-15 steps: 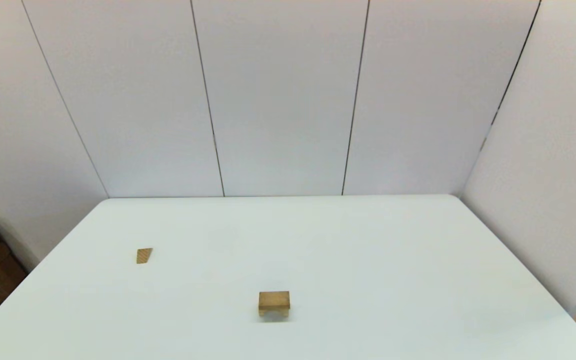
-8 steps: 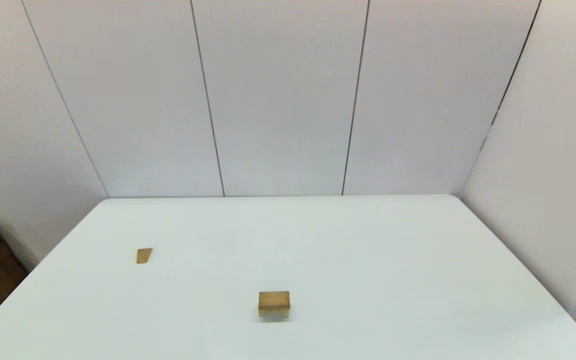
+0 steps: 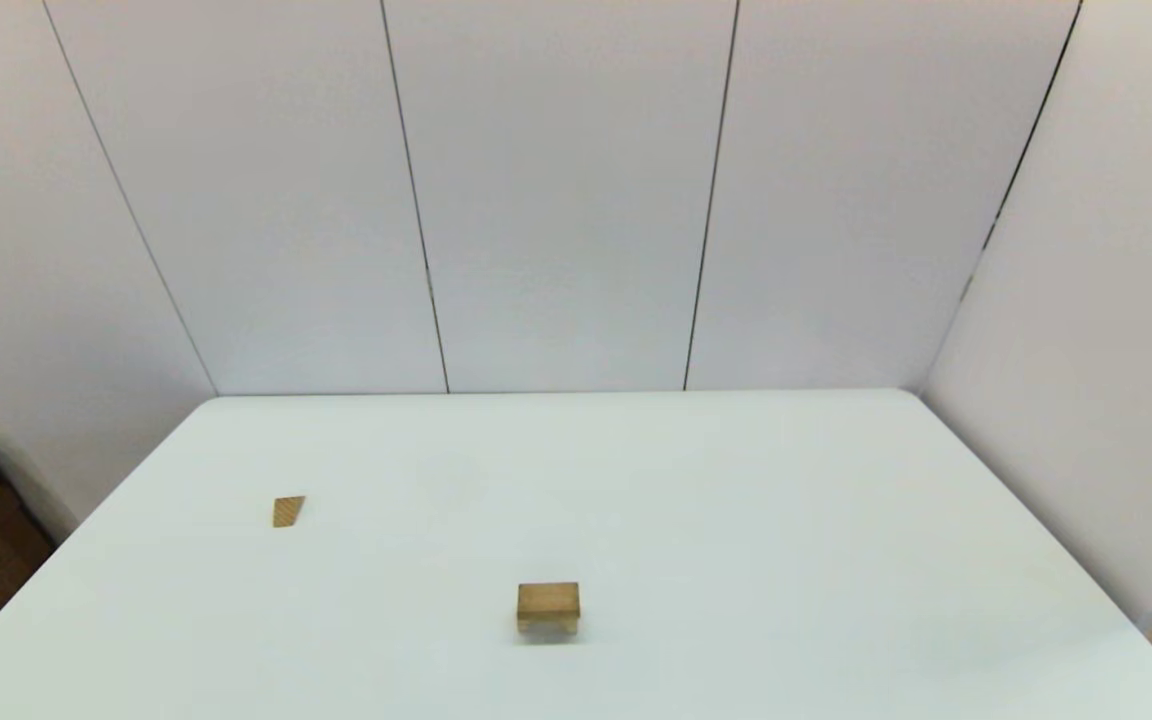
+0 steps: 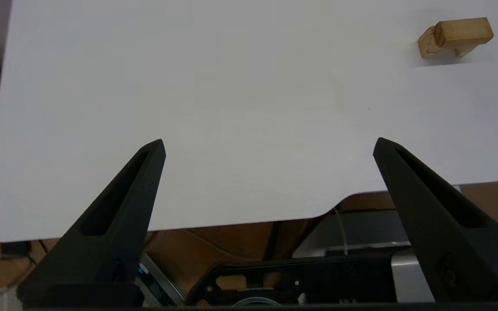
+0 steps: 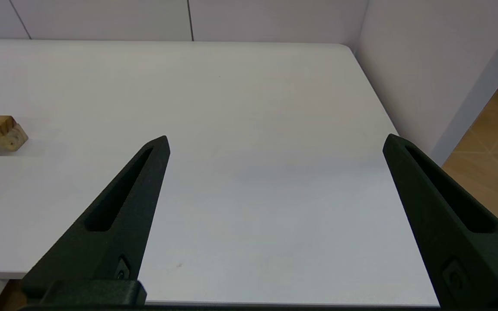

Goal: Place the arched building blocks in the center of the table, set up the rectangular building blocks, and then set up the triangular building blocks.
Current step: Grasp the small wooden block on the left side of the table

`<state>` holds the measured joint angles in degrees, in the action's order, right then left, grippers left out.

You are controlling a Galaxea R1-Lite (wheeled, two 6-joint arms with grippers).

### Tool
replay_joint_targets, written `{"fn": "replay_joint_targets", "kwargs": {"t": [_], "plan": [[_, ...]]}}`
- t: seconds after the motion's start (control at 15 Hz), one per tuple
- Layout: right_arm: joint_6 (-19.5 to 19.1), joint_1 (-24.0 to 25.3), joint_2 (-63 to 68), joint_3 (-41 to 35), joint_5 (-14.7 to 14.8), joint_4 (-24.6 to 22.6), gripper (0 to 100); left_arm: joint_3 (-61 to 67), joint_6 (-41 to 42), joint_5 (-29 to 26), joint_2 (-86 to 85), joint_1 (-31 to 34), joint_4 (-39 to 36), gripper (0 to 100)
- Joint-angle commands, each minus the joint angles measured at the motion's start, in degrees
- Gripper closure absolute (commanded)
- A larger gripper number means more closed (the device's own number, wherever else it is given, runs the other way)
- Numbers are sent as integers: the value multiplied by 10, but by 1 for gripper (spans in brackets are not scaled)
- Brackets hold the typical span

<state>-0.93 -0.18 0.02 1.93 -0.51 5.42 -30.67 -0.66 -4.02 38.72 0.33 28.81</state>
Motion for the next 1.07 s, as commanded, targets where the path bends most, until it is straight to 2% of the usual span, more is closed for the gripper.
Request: {"fn": "replay_joint_targets", "kwargs": {"t": [0.07, 0.27, 0.47, 0.67, 0.87, 1.07], "plan": [[0, 0, -1, 0, 0, 0, 0, -33, -54, 1, 160, 1, 0, 0], [0, 0, -1, 0, 0, 0, 0, -75, -87, 1, 286, 1, -12, 0], [0, 0, -1, 0, 0, 0, 0, -107, -84, 9, 367, 2, -11, 0], [0, 0, -1, 0, -1, 0, 0, -156, -65, 48, 447, 27, -11, 0], [0, 0, -1, 0, 0, 0, 0, -200, -64, 55, 542, 51, -18, 0], [0, 0, -1, 0, 0, 0, 0, -213, -29, 56, 639, 64, -111, 0]]}}
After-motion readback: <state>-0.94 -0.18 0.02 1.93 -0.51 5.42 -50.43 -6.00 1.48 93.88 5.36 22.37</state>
